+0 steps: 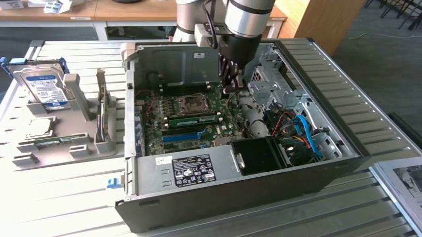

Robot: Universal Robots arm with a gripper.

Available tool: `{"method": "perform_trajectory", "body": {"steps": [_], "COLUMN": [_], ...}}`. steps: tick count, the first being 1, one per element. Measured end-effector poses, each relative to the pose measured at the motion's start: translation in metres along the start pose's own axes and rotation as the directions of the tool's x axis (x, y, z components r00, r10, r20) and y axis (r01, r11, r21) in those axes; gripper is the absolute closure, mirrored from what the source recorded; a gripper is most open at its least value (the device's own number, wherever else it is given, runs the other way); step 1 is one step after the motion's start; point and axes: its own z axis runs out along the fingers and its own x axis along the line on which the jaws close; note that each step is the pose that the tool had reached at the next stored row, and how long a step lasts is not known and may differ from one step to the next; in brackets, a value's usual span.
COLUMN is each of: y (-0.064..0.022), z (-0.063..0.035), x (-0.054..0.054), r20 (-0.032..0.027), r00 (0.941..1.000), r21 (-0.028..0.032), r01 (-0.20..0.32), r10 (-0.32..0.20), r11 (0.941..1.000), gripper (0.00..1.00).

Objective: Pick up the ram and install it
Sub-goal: 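Press down the ram until it locks into place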

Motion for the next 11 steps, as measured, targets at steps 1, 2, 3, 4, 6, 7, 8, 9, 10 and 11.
{"method": "perform_trajectory", "body": {"steps": [1,2,3,4,6,7,8,9,10,11], "y": [0.0000,-0.0001,-0.0001,-0.0002,-0.0003,-0.0003,-0.0004,-0.0004,-0.0005,-0.0005], "z": [0.0009,0.0019,0.0028,0.0038,0.0057,0.0066,0.0077,0.0087,0.0097,0.0107], "x": [0.0000,0.0000,0.0001,0.0001,0.0001,0.0001,0.0001,0.0001,0.0001,0.0002], "r20": [0.0000,0.0000,0.0000,0.0000,0.0000,0.0000,0.0000,0.0000,0.0000,0.0000], "r00": [1.0000,1.0000,1.0000,1.0000,1.0000,1.0000,1.0000,1.0000,1.0000,1.0000], "r21": [0.0000,0.0000,0.0000,0.0000,0.0000,0.0000,0.0000,0.0000,0.0000,0.0000], "r01": [0.000,0.000,0.000,0.000,0.000,0.000,0.000,0.000,0.000,0.000], "r10": [0.000,0.000,0.000,0.000,0.000,0.000,0.000,0.000,0.000,0.000], "r11": [1.0000,1.0000,1.0000,1.0000,1.0000,1.0000,1.0000,1.0000,1.0000,1.0000], "gripper": [0.90,0.90,0.90,0.90,0.90,0.90,0.90,0.90,0.90,0.90]}}
